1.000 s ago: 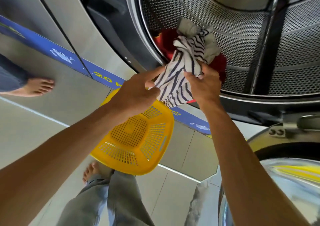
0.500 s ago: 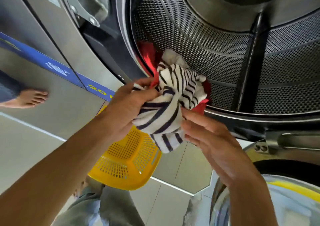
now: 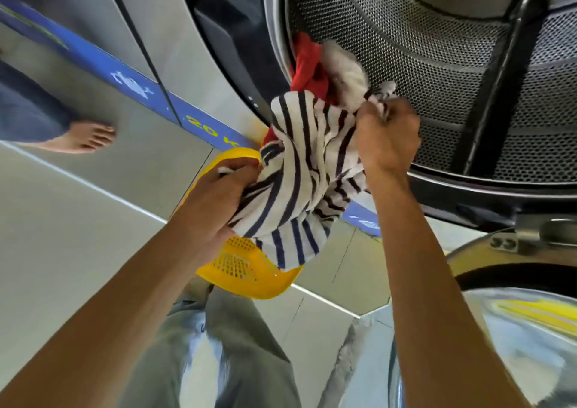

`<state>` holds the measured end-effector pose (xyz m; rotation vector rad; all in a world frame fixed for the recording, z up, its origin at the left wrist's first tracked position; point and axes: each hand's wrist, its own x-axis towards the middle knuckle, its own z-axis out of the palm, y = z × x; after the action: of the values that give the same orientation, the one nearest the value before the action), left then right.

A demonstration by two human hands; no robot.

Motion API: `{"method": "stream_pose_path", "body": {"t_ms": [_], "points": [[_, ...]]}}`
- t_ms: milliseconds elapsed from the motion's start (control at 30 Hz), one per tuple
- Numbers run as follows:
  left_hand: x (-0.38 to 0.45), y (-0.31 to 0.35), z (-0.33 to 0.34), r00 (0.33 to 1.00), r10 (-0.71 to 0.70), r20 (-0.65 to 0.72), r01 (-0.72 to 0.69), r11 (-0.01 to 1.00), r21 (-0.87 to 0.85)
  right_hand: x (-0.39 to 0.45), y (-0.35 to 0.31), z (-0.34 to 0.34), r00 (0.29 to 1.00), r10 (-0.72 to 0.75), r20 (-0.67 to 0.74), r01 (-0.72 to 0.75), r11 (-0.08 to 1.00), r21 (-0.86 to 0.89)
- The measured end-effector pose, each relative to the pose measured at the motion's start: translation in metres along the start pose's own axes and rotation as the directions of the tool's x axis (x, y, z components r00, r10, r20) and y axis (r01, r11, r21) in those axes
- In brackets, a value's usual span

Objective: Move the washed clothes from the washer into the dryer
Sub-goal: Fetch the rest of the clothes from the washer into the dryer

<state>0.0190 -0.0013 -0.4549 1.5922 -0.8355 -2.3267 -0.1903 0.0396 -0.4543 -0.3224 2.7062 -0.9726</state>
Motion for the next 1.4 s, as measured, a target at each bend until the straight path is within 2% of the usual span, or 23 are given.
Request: {"method": "stream_pose_path", "body": {"t_ms": [67,100,167,233,333,433,467,500,533,600,667,700,767,833,900,967,1067,1133,1200,1233,1300,1367,1400], "points": [[-0.004,0.002,-0.012,1.000,-0.024,-0.004,0.024,0.999,-0.041,-0.027,0.000,-0.010,0.995,0.097,0.018,-0.097,0.933,0.347],[-0.006,0.003,-0.018,0.998,-0.037,0.042,0.040,0.997,-0.064,-0.047,0.002,-0.011,0.981,0.149,0.120,-0.188,0.864,0.467],[-0.010,0.005,-0.028,0.987,-0.108,0.121,0.123,0.984,-0.126,-0.099,0.011,-0.006,0.910,0.145,0.389,-0.351,0.770,0.533],[-0.015,0.005,-0.036,0.969,-0.135,0.207,0.166,0.976,-0.141,-0.149,0.017,0.002,0.839,0.025,0.543,-0.340,0.805,0.487],[-0.014,0.002,-0.046,0.946,-0.140,0.294,0.120,0.989,0.083,-0.174,0.031,0.007,0.711,-0.064,0.700,-0.283,0.885,0.369],[0.003,-0.021,-0.064,0.988,-0.103,0.115,0.075,0.972,0.224,-0.151,0.050,0.010,0.516,-0.013,0.856,-0.009,1.000,0.020],[0.009,-0.029,-0.067,0.997,-0.065,0.035,0.053,0.959,0.278,-0.141,0.054,0.011,0.499,0.025,0.866,0.117,0.988,-0.096],[0.016,-0.037,-0.068,0.999,-0.017,-0.027,0.025,0.936,0.351,-0.128,0.057,0.012,0.526,0.029,0.850,0.226,0.959,-0.172],[0.023,-0.045,-0.066,0.997,0.025,-0.068,0.006,0.905,0.426,-0.115,0.056,0.013,0.604,-0.020,0.796,0.306,0.929,-0.209],[0.039,-0.056,-0.061,0.992,0.086,-0.088,-0.023,0.833,0.552,-0.079,0.048,0.009,0.810,-0.217,0.545,0.378,0.904,-0.201],[0.055,-0.064,-0.054,0.992,0.112,-0.052,-0.049,0.744,0.667,-0.037,0.036,0.004,0.894,-0.347,0.283,0.419,0.871,-0.257],[0.062,-0.067,-0.050,0.991,0.128,-0.026,-0.069,0.678,0.732,-0.016,0.031,0.005,0.912,-0.322,0.253,0.398,0.840,-0.369],[0.076,-0.070,-0.046,0.990,0.138,0.028,-0.104,0.581,0.807,0.019,0.029,0.013,0.916,-0.203,0.346,0.376,0.733,-0.567],[0.083,-0.068,-0.043,0.992,0.121,0.046,-0.108,0.575,0.811,0.040,0.038,0.029,0.865,-0.132,0.483,0.420,0.716,-0.557],[0.086,-0.060,-0.045,0.989,0.142,0.036,-0.112,0.570,0.814,0.046,0.045,0.041,0.844,-0.162,0.511,0.418,0.795,-0.439],[0.083,-0.051,-0.045,0.991,0.134,0.012,-0.096,0.641,0.762,0.041,0.046,0.041,0.874,-0.261,0.411,0.416,0.837,-0.355],[0.065,-0.038,-0.037,0.996,0.064,0.064,-0.088,0.854,0.512,0.015,0.042,0.025,0.902,-0.354,0.248,0.415,0.869,-0.268],[0.058,-0.032,-0.030,0.994,0.013,0.113,-0.050,0.943,0.330,-0.017,0.040,0.013,0.928,-0.305,0.214,0.322,0.945,-0.049],[0.051,-0.024,-0.022,0.979,-0.073,0.190,0.049,0.991,0.125,-0.061,0.033,0.005,0.939,-0.159,0.305,0.101,0.975,0.197],[0.048,-0.021,-0.018,0.961,-0.096,0.260,0.087,0.995,0.044,-0.082,0.028,0.002,0.915,-0.080,0.394,-0.036,0.960,0.277],[0.042,-0.017,-0.011,0.924,-0.063,0.377,0.104,0.991,-0.089,-0.118,0.022,-0.001,0.789,0.003,0.615,-0.226,0.931,0.285],[0.035,-0.019,-0.010,0.921,0.016,0.389,0.040,0.990,-0.135,-0.139,0.022,-0.001,0.636,0.006,0.772,-0.233,0.955,0.185],[0.032,-0.024,-0.013,0.942,0.048,0.331,-0.009,0.993,-0.118,-0.142,0.024,0.000,0.586,0.013,0.810,-0.207,0.969,0.134]]}}
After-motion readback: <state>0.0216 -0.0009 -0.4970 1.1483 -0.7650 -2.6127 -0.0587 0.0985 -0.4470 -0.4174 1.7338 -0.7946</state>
